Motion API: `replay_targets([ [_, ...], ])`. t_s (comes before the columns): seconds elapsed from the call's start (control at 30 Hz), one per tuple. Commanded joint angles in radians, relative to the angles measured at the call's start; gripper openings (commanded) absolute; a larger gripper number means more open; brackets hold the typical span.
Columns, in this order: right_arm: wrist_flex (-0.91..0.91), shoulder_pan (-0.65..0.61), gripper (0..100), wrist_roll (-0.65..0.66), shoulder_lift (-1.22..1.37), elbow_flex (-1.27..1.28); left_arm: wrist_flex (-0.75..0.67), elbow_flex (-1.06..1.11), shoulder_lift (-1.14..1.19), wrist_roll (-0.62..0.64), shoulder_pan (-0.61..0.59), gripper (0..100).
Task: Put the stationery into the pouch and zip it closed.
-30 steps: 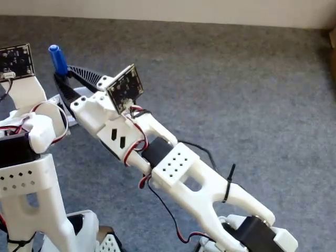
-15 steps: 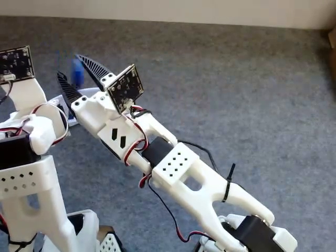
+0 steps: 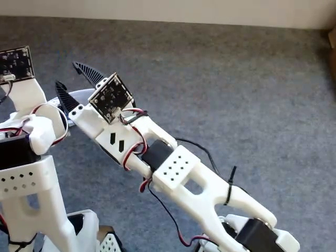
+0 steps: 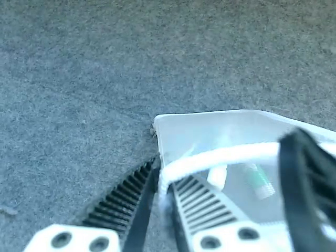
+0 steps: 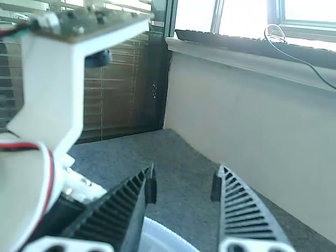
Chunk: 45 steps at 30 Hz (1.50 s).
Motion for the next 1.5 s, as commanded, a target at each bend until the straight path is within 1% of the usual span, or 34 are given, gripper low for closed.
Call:
replay_targets([
  [0.0,0.079,0.021,16.6,0.014,-0.13,-0.016,-0.017,-0.002,-0.008,0.008,0.013,1],
  [0.07,0.125,0.036,16.6,0.014,-0.173,-0.018,-0.017,-0.005,-0.01,0.008,0.012,1],
  [0.17,0.206,0.059,16.6,0.014,-0.226,-0.018,-0.017,-0.015,-0.01,0.009,-0.035,1],
  [0.37,0.3,0.171,16.6,0.014,-0.314,-0.021,-0.017,-0.033,-0.01,0.009,-0.124,1],
  [0.53,0.46,0.232,16.6,0.014,-0.341,-0.018,-0.012,-0.071,-0.01,0.011,-0.189,1],
  [0.63,0.535,0.257,16.6,0.014,-0.341,-0.013,-0.014,-0.079,-0.012,0.011,-0.239,1],
  [0.7,0.552,0.262,16.6,0.014,-0.338,-0.001,-0.017,-0.079,-0.012,0.012,-0.271,1],
  [0.8,0.564,0.257,16.6,0.014,-0.312,0.082,-0.012,-0.093,-0.012,0.012,-0.308,1],
  [0.93,0.564,0.237,16.6,0.014,-0.217,0.15,-0.009,-0.127,-0.012,0.02,-0.357,1],
  [1.03,0.564,0.234,16.6,0.014,-0.108,0.119,-0.009,-0.13,-0.012,0.072,-0.395,1],
  [1.23,0.567,0.214,16.6,0.014,0.174,-0.054,-0.015,-0.128,-0.012,0.08,-0.441,1],
  [1.47,0.568,0.157,16.6,0.014,0.487,-0.26,-0.017,-0.125,-0.01,0.08,-0.433,1],
])
